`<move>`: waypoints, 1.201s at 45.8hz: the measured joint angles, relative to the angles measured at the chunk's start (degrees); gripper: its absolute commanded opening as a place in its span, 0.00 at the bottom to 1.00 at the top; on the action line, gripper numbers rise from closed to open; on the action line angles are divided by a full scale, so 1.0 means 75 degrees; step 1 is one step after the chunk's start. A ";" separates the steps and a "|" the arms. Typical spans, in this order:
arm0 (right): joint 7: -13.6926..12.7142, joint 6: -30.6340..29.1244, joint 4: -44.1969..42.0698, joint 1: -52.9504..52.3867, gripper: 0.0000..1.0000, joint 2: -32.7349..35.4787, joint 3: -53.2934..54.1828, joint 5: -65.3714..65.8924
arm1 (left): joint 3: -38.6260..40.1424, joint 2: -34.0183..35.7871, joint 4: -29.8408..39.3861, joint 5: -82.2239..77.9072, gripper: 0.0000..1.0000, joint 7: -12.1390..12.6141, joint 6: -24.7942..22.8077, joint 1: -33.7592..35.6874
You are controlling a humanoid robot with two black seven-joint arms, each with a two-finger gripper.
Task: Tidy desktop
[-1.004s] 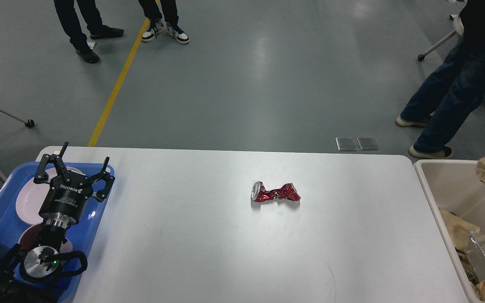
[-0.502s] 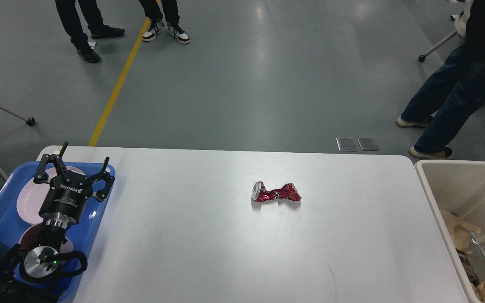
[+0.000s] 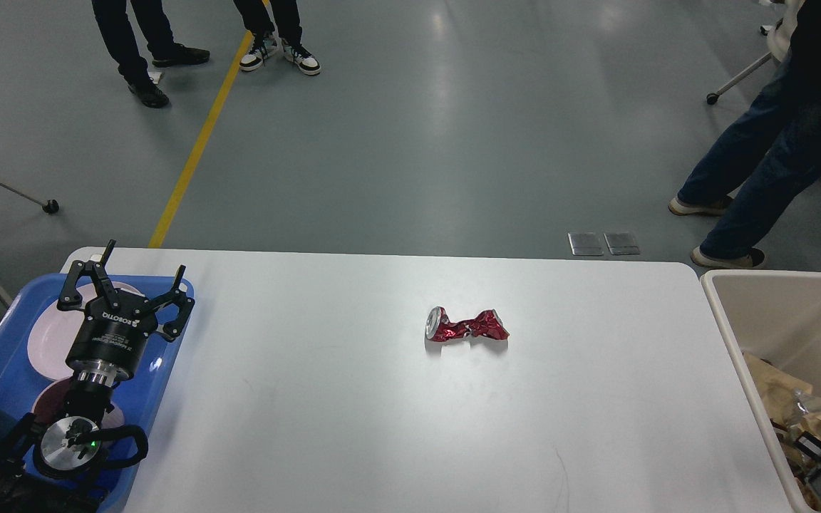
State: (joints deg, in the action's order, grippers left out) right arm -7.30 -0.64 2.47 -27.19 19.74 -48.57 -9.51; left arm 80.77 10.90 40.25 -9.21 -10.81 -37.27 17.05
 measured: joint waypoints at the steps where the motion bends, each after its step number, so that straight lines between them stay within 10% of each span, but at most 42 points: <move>1: -0.0003 0.0004 -0.0002 0.0004 0.00 -0.0001 0.0000 0.0000 | 0.0000 0.0000 0.0000 0.0000 0.96 0.0000 0.0000 0.0000; 8: 0.0000 0.0080 -0.0003 0.0042 0.99 0.0013 -0.0014 0.0000 | 0.0000 0.0000 0.0000 0.0000 0.96 0.0000 0.0000 0.0000; 55: 0.0018 0.0549 0.0686 -0.0884 1.00 0.0797 -0.0103 0.0144 | 0.0000 0.0000 0.0000 0.0000 0.96 0.0001 0.0000 0.0011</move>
State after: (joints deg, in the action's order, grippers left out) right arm -7.17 3.48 7.61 -33.81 25.71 -49.34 -8.43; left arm 80.77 10.90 40.25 -9.20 -10.81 -37.27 17.13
